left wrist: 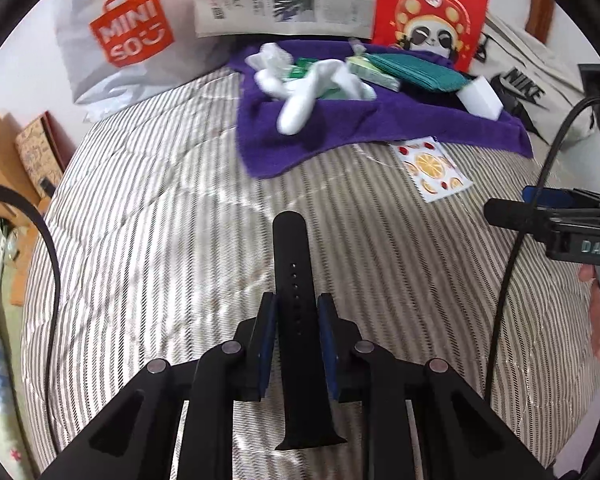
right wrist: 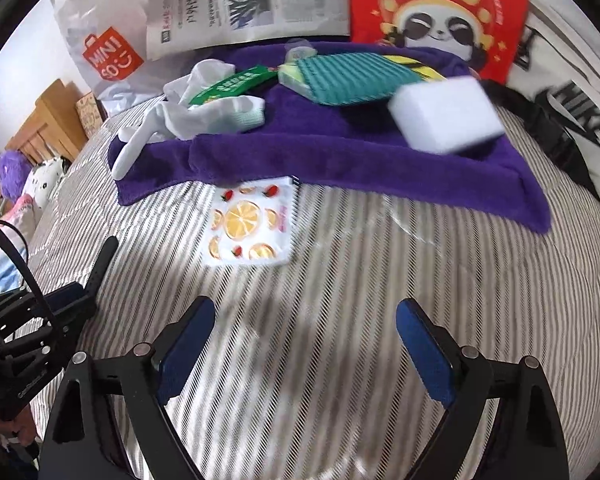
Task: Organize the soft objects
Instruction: 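Reach the right tool to the orange-print packet and close on it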
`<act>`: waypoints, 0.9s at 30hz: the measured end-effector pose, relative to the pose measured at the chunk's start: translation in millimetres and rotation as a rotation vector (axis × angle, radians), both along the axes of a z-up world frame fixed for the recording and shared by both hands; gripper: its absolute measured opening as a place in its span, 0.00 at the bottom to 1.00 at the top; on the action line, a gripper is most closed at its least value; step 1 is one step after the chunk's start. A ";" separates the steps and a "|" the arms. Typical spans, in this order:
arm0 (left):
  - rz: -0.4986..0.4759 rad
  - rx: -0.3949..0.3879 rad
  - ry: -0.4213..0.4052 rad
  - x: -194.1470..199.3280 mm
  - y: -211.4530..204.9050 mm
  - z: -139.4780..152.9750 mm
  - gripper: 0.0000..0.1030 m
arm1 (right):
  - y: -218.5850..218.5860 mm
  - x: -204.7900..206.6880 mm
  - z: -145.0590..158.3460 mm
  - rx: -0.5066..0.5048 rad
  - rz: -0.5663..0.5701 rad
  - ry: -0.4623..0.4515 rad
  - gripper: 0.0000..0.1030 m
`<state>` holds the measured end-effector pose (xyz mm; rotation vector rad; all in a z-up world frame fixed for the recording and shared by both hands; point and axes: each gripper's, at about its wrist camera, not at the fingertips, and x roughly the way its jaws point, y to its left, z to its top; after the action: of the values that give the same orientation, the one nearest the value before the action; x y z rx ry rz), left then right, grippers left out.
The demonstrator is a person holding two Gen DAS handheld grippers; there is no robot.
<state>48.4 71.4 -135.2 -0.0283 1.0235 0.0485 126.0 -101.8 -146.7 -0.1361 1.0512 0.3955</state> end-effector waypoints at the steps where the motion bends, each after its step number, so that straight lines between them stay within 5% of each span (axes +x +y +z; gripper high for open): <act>1: 0.010 -0.011 -0.002 -1.2 5.1 -0.5 0.20 | 6.1 2.8 -1.0 -0.006 0.010 -0.001 0.89; 4: 0.025 -0.060 -0.011 -2.9 13.8 -1.1 0.19 | 19.3 9.2 -3.3 -0.017 0.024 0.003 0.89; 10: 0.028 -0.037 -0.021 -5.0 9.8 -2.0 0.20 | 39.9 25.9 -8.8 0.004 0.012 0.015 0.89; 18: 0.021 -0.081 -0.025 -5.6 16.3 -0.9 0.20 | 63.7 31.4 -15.1 -0.077 -0.004 -0.081 0.87; 20: 0.024 -0.088 -0.026 -6.0 17.2 -0.7 0.20 | 62.7 28.3 -14.2 -0.070 0.012 -0.095 0.81; 22: 0.022 -0.083 -0.028 -6.6 16.5 -0.6 0.20 | 59.9 23.8 -11.1 -0.064 0.036 -0.108 0.60; 27: 0.021 -0.082 -0.032 -7.2 16.2 -0.6 0.20 | 45.7 20.0 -7.7 -0.049 0.079 -0.104 0.42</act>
<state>41.2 87.6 -135.8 -0.1140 0.9931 0.0255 146.1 -56.1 -154.3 -0.2405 0.9556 0.4296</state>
